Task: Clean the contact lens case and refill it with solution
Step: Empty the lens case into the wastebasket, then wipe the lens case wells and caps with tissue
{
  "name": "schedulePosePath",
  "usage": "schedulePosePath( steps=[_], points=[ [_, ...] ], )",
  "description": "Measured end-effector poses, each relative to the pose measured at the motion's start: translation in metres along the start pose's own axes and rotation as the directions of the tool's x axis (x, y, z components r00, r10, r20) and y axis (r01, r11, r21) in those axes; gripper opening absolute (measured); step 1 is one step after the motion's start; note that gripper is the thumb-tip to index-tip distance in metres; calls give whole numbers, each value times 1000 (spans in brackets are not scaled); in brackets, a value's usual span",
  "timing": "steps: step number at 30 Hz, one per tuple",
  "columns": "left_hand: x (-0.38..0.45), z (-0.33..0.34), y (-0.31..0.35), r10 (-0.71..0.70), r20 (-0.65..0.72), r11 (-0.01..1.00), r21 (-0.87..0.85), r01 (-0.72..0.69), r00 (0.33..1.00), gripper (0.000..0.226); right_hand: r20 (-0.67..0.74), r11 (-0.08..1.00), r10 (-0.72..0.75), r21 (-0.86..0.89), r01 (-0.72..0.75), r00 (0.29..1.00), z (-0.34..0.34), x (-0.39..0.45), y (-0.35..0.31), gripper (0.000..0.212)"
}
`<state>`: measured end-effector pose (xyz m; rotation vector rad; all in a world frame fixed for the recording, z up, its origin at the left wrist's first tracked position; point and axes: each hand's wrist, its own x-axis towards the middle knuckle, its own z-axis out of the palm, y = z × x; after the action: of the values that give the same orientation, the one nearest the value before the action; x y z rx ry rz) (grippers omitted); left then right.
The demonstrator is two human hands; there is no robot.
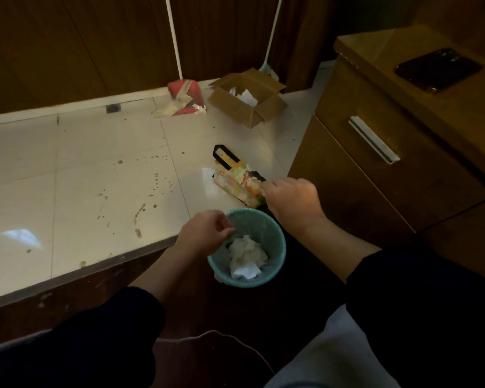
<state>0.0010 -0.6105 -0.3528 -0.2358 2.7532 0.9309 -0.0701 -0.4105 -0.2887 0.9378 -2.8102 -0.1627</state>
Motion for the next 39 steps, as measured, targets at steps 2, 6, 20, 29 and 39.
schedulePosePath(
  steps=[2, 6, 20, 29, 39],
  points=[
    [-2, -1, 6, 8, 14, 1000, 12, -8, 1000, 11, 71, 999, 38, 1, -38, 997, 1, 0, -4, 10],
    [-8, -15, 21, 34, 18, 999, 11, -34, 999, 6, 132, 982, 132, 120, -148, 982, -8, -2, -6, 11],
    [-38, -36, 220, 404, -246, 704, -532, -471, 881, 28, 47, 309, 627, 901, -303, 777, -150, -141, 91, 20],
    [-122, 26, 415, 792, -102, 438, -591, -677, 602, 23, -166, 400, 836, 837, -373, 522, -236, -331, 189, 19],
    [-189, 145, 585, 935, 58, 336, -453, -826, 349, 18, -199, 356, 929, 715, -602, 313, -262, -527, 255, 17]
  ],
)
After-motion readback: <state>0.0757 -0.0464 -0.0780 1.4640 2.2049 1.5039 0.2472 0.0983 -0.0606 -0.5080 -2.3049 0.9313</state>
